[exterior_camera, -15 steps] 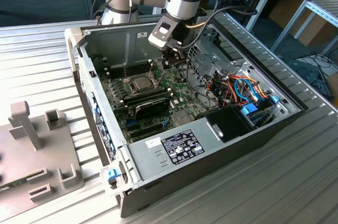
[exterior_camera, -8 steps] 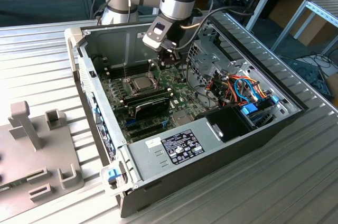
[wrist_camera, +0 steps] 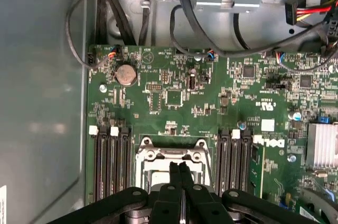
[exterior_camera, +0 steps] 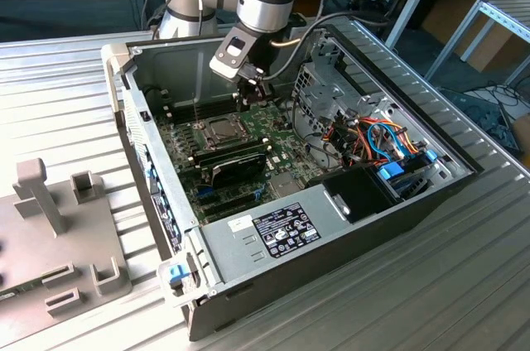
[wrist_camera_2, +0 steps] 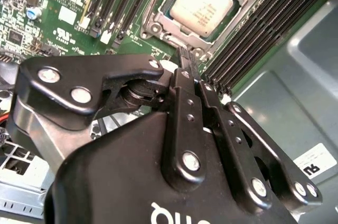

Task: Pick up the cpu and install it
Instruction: 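Close the cpu cover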

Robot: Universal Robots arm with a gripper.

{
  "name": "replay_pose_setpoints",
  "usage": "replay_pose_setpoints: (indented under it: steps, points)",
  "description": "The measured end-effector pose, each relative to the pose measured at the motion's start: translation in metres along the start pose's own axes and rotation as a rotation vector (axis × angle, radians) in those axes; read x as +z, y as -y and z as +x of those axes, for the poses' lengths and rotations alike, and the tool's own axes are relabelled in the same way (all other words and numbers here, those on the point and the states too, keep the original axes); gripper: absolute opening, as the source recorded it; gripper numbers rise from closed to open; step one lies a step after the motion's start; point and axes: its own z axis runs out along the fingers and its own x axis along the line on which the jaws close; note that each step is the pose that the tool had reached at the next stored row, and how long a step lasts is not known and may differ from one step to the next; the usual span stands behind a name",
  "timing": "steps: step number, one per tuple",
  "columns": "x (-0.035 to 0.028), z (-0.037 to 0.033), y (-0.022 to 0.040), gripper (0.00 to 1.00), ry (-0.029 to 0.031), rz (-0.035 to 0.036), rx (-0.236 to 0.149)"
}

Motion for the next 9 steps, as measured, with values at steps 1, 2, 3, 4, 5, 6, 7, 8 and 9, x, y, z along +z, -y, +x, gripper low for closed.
replay_pose_setpoints:
  steps: [1, 2, 3, 4, 5, 6, 7, 8, 9]
  points:
    - [0.0000, 0.0000, 0.0000, 0.11, 0.0000, 0.0000, 0.000]
    - [0.0000, 0.0000, 0.0001, 0.11, 0.0000, 0.0000, 0.000]
    - [0.0000, 0.0000, 0.0001, 0.11, 0.0000, 0.0000, 0.000]
    - [0.0000, 0.0000, 0.0001, 0.11, 0.0000, 0.0000, 0.000]
    - [0.0000, 0.0000, 0.0001, 0.11, 0.0000, 0.0000, 0.000]
    - [0.0000, 0.0000, 0.0005, 0.11, 0.0001, 0.0000, 0.000]
    - [0.0000, 0.0000, 0.0012, 0.11, 0.0000, 0.0000, 0.000]
    - [0.0000, 0.0000, 0.0012, 0.11, 0.0000, 0.0000, 0.000]
    - [0.0000, 0.0000, 0.0012, 0.11, -0.0001, 0.0000, 0.000]
